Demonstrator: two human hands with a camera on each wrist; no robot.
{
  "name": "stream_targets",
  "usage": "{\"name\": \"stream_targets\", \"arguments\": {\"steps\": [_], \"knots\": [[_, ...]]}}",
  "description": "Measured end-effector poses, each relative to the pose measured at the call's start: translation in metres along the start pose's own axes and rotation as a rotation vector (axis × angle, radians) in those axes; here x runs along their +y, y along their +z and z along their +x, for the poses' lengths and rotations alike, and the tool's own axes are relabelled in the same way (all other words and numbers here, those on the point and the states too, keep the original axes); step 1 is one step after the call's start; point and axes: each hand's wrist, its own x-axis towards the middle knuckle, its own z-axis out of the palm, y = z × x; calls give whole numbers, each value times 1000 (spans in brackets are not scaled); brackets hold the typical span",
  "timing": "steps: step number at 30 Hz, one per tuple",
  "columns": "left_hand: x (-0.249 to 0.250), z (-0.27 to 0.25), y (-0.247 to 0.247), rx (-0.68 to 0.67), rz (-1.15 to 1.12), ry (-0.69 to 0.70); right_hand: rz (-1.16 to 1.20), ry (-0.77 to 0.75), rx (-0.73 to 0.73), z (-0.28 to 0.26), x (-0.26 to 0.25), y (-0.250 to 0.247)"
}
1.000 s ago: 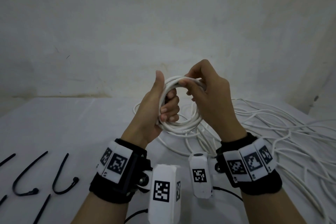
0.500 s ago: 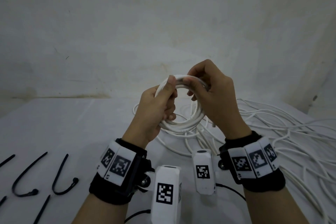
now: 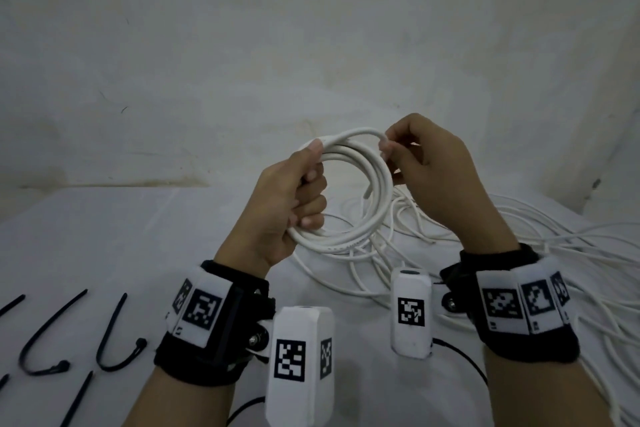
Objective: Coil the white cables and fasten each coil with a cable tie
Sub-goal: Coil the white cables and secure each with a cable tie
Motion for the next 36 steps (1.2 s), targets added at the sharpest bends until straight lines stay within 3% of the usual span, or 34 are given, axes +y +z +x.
{"name": "stream_targets", "arguments": {"steps": [5,9,16,23,29,32,36], "knots": [[1,-1,1,20,-30,16,443,218,-134,-1,1,12],[-1,1,1,69,-19,38,649,243,-222,-3,3,15],[3,0,-1,169,40,160,547,219,-212,-5,-12,14],[0,-1,6,201,98,223,223,26,-100,-6,-15,9],[-3,2,7,177,56,214,466,125,-44,-5,-11,26],[-3,2,5,175,42,207,458,118,-11,-6,-13,42],[0,1,2,166,48,212,328,-1,65,-9,-15,51]]}}
